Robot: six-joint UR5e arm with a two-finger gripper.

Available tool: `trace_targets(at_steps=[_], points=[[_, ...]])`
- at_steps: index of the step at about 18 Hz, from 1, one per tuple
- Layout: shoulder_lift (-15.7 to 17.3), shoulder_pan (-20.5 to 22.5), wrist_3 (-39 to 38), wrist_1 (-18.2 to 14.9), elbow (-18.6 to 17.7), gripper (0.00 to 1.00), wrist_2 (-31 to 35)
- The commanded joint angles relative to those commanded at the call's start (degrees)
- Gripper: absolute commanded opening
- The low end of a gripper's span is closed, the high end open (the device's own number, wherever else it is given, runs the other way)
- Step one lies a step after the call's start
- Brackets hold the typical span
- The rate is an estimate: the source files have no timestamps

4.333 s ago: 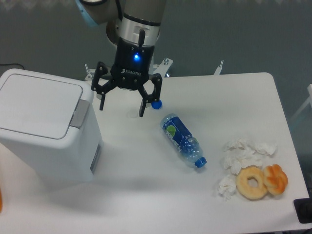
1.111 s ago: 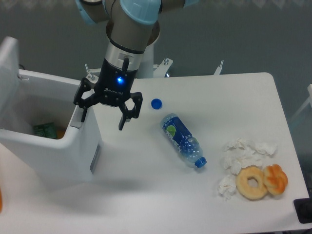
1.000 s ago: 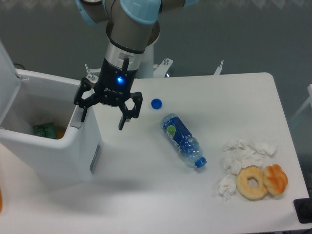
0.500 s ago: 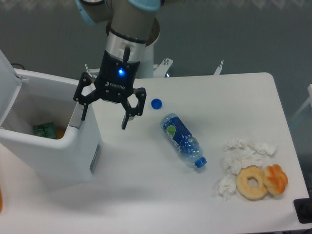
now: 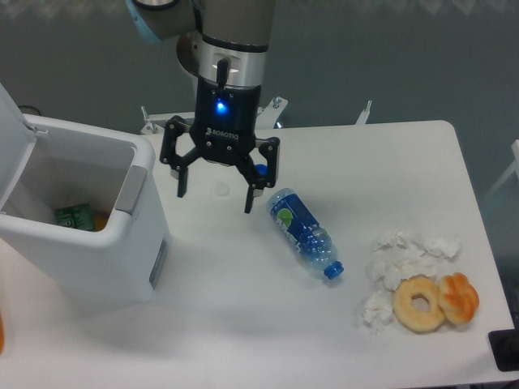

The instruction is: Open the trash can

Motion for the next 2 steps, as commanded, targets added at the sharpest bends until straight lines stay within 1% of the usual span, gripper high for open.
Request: trace_targets(at_steps=[2], points=[[0.18, 0.53, 0.88, 0.0, 0.09, 1.0, 0.35]])
